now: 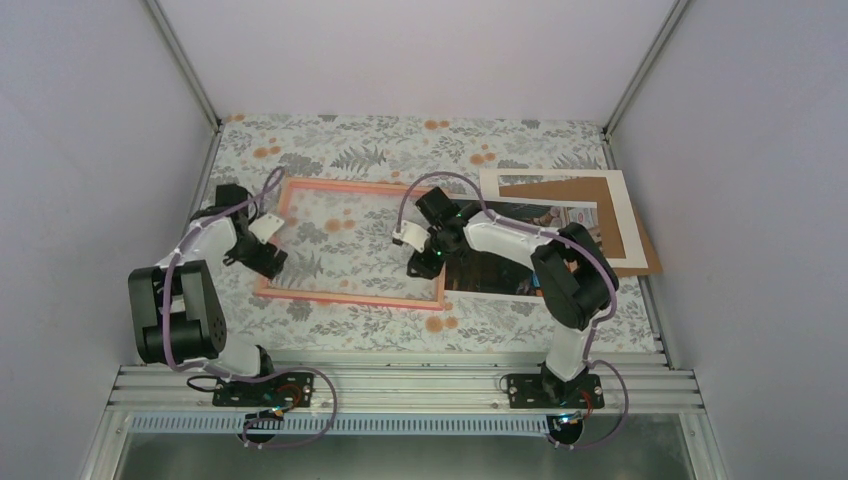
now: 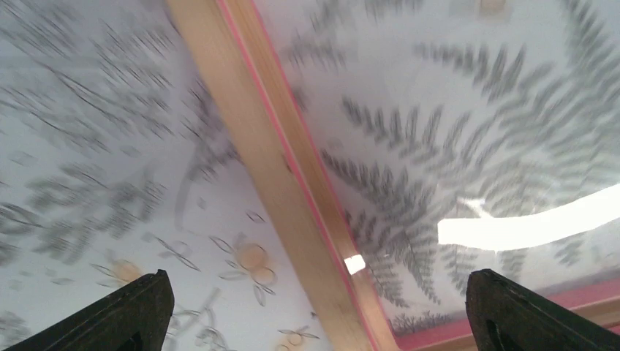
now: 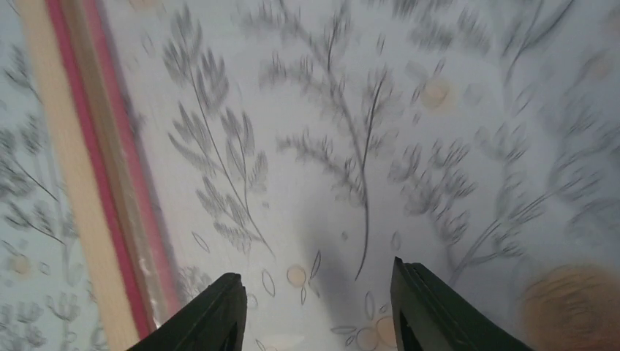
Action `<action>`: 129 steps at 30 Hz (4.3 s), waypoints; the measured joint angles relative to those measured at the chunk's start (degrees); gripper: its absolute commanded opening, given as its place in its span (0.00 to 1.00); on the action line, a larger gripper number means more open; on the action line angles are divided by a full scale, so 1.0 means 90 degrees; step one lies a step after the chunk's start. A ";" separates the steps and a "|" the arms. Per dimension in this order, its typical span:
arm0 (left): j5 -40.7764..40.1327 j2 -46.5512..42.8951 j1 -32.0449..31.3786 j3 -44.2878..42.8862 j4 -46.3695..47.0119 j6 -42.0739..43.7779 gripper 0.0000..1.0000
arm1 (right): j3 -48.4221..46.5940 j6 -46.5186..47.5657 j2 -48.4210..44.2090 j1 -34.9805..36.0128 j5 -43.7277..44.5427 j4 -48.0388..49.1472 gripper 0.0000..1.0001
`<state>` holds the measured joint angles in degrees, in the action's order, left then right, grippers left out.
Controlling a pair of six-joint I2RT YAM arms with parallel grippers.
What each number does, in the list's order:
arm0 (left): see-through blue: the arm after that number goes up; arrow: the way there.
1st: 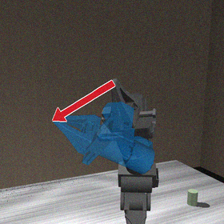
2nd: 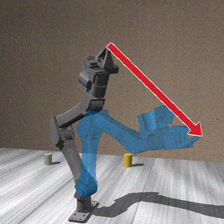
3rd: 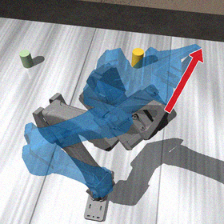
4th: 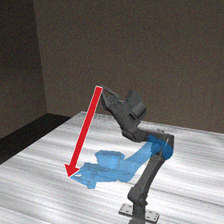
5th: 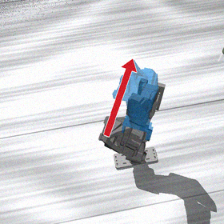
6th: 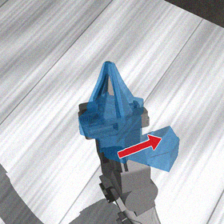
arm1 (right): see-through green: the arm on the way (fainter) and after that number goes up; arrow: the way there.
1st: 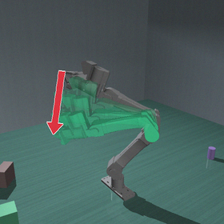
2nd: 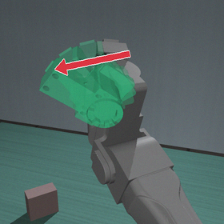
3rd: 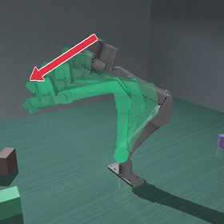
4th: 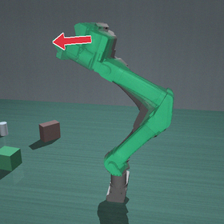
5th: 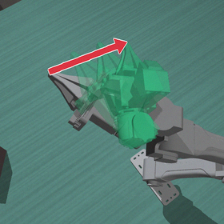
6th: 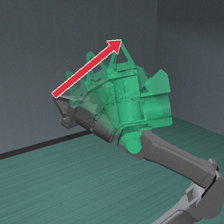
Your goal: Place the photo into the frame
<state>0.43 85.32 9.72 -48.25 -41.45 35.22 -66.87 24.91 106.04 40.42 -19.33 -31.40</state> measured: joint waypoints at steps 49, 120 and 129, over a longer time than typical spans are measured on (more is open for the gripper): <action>0.1022 0.4272 -0.6611 -0.4602 0.1693 0.0539 1.00 | 0.0126 -0.0061 -0.1496 -0.6708 -0.0573 -0.1727 0.70; 0.1783 0.4201 -0.5848 -0.4520 0.1639 -0.0100 1.00 | -0.0782 -0.1511 -0.0471 -0.7660 -0.0372 -0.0974 0.85; 0.2472 0.6062 -0.5258 -0.9350 0.1001 -0.2450 1.00 | -0.1758 -0.1945 0.0857 -0.7261 -0.0631 -0.0248 0.86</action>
<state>22.68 139.87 -37.60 -132.40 -32.45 13.17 -82.70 7.40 113.75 -24.93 -25.02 -33.63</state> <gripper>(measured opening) 0.999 0.852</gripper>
